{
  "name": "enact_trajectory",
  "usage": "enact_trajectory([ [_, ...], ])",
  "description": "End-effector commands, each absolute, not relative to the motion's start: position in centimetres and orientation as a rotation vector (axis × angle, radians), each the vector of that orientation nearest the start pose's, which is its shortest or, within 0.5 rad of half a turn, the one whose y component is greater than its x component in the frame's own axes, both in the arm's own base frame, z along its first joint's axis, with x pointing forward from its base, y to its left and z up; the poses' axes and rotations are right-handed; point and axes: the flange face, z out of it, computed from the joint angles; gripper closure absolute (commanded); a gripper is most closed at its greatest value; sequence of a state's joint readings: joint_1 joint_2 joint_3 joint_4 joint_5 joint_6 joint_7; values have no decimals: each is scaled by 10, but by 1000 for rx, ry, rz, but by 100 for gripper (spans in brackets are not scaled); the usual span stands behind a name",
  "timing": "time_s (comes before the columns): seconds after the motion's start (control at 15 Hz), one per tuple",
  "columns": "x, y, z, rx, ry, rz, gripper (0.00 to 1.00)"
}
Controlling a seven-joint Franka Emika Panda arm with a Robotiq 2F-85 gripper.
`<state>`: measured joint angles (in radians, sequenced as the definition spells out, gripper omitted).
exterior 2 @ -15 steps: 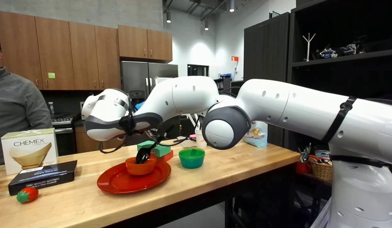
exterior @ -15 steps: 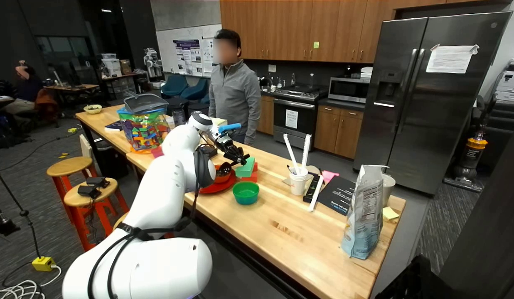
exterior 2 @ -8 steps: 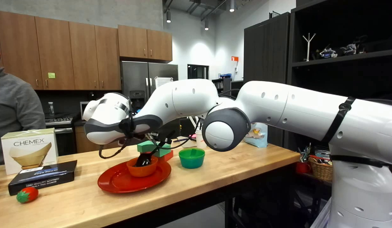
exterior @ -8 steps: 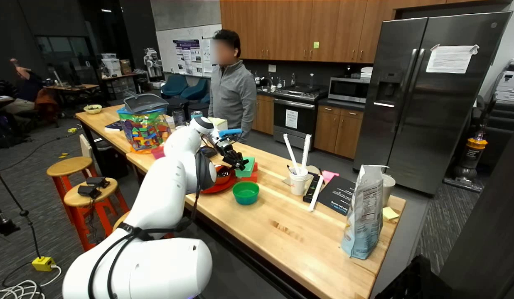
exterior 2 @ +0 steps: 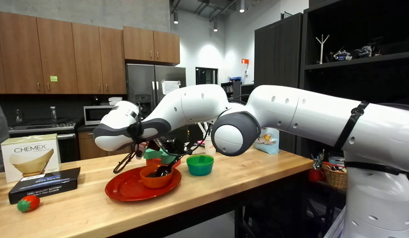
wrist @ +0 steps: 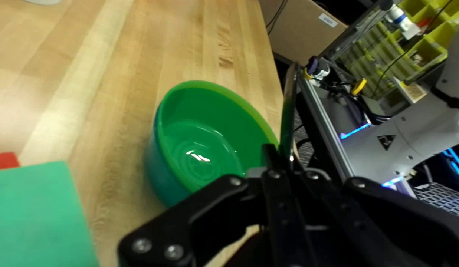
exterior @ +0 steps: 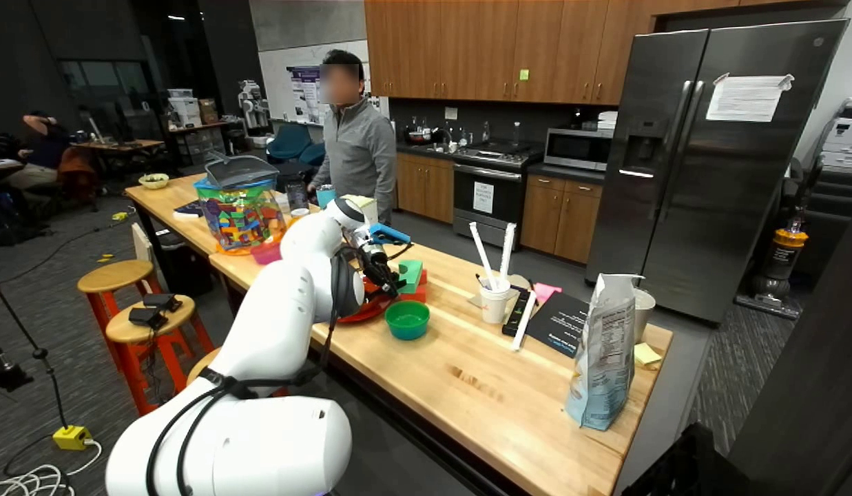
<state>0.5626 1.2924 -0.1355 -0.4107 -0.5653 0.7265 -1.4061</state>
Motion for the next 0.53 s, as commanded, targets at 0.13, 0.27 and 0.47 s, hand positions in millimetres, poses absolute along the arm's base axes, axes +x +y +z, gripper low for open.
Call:
enact_trajectory([
  [0.13, 617, 252, 263, 1780, 1944, -1787, 99],
  [0.27, 616, 248, 261, 1814, 1976, -1804, 99],
  [0.47, 618, 243, 261, 1855, 1989, -1797, 99],
])
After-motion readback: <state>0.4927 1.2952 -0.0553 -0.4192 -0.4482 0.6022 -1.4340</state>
